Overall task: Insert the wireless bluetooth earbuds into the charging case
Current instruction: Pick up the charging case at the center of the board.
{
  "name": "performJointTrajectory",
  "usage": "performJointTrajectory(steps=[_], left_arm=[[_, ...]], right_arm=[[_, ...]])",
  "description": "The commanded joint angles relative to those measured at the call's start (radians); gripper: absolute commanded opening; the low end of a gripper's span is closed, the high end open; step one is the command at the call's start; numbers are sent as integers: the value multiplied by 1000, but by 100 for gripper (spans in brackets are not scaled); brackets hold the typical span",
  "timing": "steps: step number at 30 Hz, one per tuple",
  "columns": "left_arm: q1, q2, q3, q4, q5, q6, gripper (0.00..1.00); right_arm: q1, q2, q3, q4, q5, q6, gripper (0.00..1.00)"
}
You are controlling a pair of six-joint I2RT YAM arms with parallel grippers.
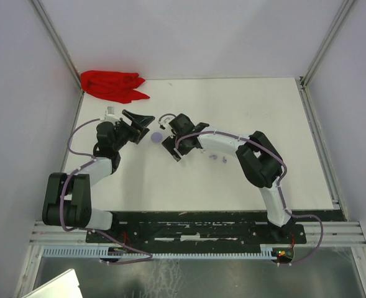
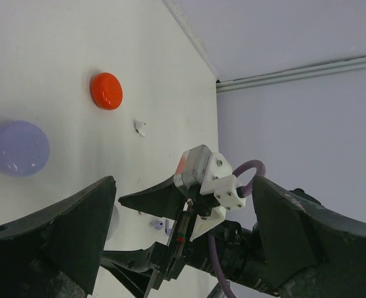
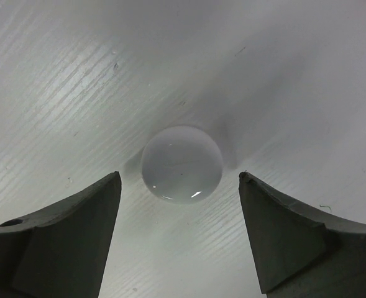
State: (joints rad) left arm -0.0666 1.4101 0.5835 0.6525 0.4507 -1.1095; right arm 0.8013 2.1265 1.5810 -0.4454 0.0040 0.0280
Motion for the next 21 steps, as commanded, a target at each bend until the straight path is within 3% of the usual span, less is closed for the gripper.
performJointTrajectory(steps=[1, 17, 21], left_arm=[[10, -39, -11, 8, -2, -3, 95], [20, -45, -17, 7, -1, -3, 95], [22, -46, -20, 8, 0, -2, 95]], right_arm=[[3, 16, 51, 1, -6, -8, 84], [1, 56, 62, 7, 6, -3, 71], [1, 58, 62, 4, 12, -2, 62]])
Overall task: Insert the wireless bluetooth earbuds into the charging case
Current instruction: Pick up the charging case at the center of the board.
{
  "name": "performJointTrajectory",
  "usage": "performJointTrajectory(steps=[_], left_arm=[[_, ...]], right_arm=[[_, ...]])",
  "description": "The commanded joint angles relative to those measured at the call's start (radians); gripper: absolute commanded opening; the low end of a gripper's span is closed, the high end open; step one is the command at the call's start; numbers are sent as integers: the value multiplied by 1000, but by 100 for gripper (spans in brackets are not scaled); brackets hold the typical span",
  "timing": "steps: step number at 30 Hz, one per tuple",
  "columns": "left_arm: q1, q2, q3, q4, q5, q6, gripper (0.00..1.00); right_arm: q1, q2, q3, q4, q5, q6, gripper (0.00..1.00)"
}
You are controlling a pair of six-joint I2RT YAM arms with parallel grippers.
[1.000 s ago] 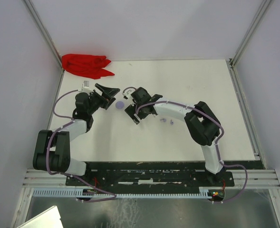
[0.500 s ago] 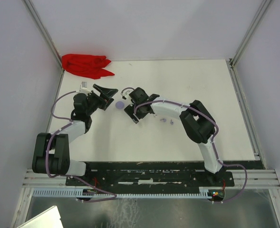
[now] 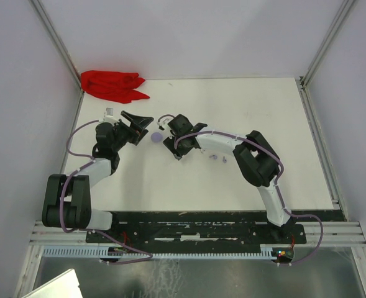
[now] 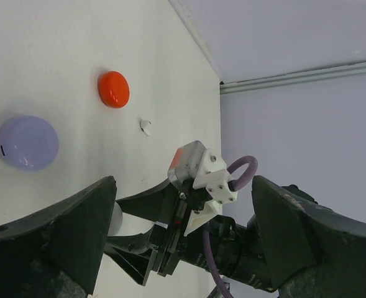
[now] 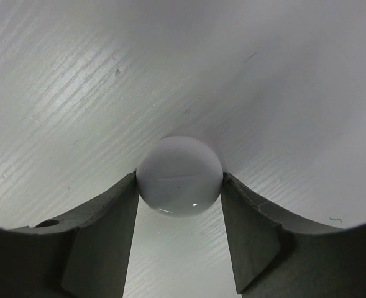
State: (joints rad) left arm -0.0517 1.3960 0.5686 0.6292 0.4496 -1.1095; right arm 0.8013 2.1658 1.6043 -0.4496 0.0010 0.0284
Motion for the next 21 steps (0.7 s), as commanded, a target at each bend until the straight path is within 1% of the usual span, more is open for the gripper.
performJointTrajectory(steps=[1, 5, 7, 11, 16, 21], left_arm=[[7, -31, -5, 32, 1, -2, 95], [7, -33, -4, 28, 6, 12, 94], [7, -40, 2, 11, 12, 33, 94], [8, -50, 5, -2, 42, 51, 94], [4, -35, -17, 86, 105, 12, 94], [-38, 22, -5, 182, 196, -18, 93]], right_arm=[[1, 18, 39, 5, 18, -2, 59], [-4, 8, 33, 6, 35, -2, 41], [-10, -13, 10, 34, 42, 2, 35], [-30, -115, -102, 171, 33, 4, 34], [-93, -284, -252, 340, -84, 19, 32], [-143, -386, -350, 404, -182, -27, 32]])
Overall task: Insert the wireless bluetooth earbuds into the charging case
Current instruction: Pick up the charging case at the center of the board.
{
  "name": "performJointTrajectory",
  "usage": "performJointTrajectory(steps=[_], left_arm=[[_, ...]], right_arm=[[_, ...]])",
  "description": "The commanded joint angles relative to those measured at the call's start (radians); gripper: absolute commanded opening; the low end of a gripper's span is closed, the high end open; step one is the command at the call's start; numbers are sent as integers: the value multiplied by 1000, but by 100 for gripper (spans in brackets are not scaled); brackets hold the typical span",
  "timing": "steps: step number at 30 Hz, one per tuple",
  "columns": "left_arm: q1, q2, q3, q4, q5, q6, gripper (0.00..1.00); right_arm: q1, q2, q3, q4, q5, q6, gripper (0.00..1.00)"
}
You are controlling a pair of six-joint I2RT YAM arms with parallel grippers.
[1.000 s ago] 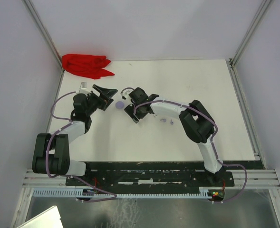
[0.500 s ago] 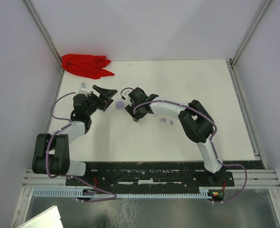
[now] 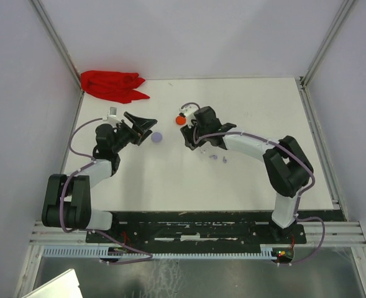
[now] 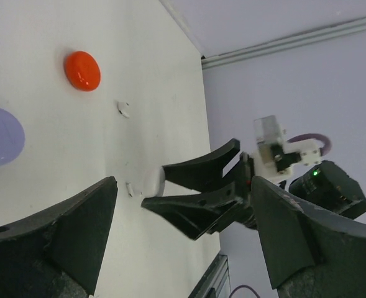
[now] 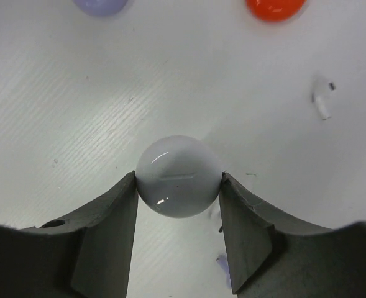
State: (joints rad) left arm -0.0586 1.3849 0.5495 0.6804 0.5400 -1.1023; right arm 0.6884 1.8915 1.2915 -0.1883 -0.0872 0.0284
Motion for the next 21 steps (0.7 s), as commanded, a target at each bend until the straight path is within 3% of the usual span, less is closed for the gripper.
performJointTrajectory(steps=[1, 10, 21], left_arm=[[-47, 48, 21, 137, 120, -25, 93], [-199, 178, 82, 178, 140, 6, 89], [-239, 276, 75, 265, 130, -16, 81]], right_arm=[[-35, -125, -50, 149, -102, -34, 32], [-73, -215, -160, 247, -268, -37, 33], [-77, -252, -172, 259, -355, -52, 33]])
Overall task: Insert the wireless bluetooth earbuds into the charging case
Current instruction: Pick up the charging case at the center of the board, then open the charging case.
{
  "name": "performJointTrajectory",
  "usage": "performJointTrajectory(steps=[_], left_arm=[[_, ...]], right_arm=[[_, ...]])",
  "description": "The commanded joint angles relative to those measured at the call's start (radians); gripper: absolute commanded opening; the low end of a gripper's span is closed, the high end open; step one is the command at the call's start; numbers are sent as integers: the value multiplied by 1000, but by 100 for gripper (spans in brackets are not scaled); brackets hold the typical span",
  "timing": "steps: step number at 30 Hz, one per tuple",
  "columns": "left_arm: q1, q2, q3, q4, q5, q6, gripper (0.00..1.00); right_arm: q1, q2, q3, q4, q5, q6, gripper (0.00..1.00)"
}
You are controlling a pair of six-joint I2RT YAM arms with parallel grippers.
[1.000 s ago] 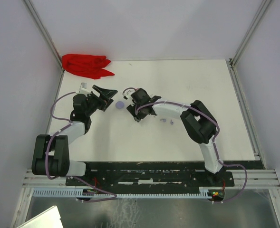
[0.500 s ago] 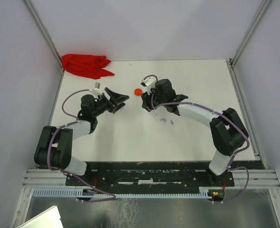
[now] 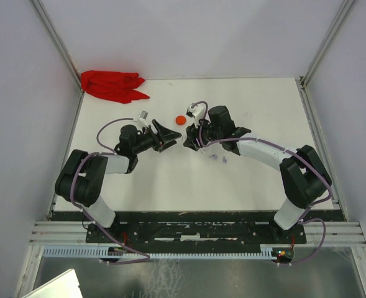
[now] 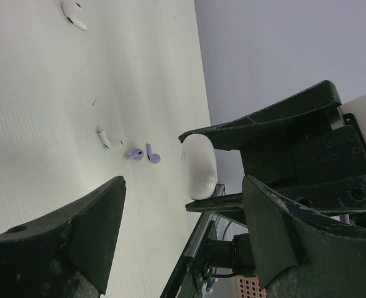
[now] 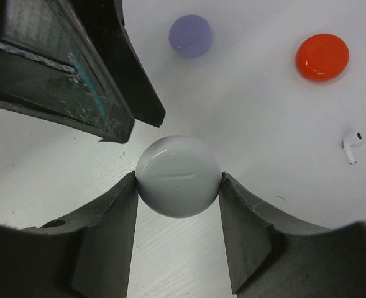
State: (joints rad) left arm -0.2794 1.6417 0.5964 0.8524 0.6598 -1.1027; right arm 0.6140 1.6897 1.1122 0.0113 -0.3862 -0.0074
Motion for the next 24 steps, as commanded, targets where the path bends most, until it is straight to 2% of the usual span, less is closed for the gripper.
performJointTrajectory(steps=[1, 11, 24], left_arm=[[-21, 29, 27, 110, 11, -23, 81], [-44, 63, 37, 205, 18, -63, 70], [-58, 75, 49, 215, 20, -68, 57]], right_arm=[[-3, -48, 11, 57, -61, -17, 33], [-3, -41, 23, 50, -72, -18, 33], [-3, -40, 25, 52, -80, -17, 33]])
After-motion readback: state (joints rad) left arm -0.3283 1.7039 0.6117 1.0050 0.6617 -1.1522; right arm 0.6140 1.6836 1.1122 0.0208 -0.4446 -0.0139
